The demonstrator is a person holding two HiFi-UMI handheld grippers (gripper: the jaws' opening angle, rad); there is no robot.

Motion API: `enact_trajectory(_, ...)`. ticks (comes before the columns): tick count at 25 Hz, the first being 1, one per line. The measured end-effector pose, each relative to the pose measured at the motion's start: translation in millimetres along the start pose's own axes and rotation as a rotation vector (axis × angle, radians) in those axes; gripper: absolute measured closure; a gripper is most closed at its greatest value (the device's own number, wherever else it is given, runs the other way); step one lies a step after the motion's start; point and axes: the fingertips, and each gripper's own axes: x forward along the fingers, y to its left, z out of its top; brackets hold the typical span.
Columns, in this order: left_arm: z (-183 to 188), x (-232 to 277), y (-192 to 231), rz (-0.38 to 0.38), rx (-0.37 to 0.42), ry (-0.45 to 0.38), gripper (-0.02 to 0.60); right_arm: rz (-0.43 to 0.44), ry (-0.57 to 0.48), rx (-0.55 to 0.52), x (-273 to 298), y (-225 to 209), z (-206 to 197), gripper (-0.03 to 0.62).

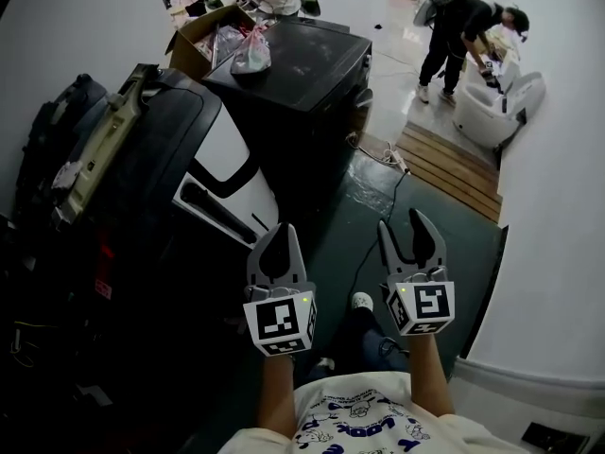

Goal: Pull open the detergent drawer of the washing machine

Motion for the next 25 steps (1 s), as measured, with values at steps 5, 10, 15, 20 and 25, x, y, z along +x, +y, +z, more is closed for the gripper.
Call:
enact_trajectory(5,13,66,-12,0.048,-0.010,-0.002,0.568,0.052,-0.005,-0.009,61,-46,12,0.361)
enact_trajectory(10,26,124,-25,0.093,-0.012,-0.011,0.568,0.088,-0.020,-0.013,113,-91,23,0.361)
enact_trajectory(15,27,164,-35,0.128,-0.008,-0.005,0.568,0.121,-0.020,-0.003,149,-122,19,0.361)
enact_trajectory(20,26,187,-42,0.147,-0.009,0.013,0.568,0.140,-0.012,0.019,169,-140,15,0.361)
enact_trajectory(25,21,200,-48,0.157,-0.004,0.035,0.568,0.153,-0.009,0.042,182,-150,11,0.361)
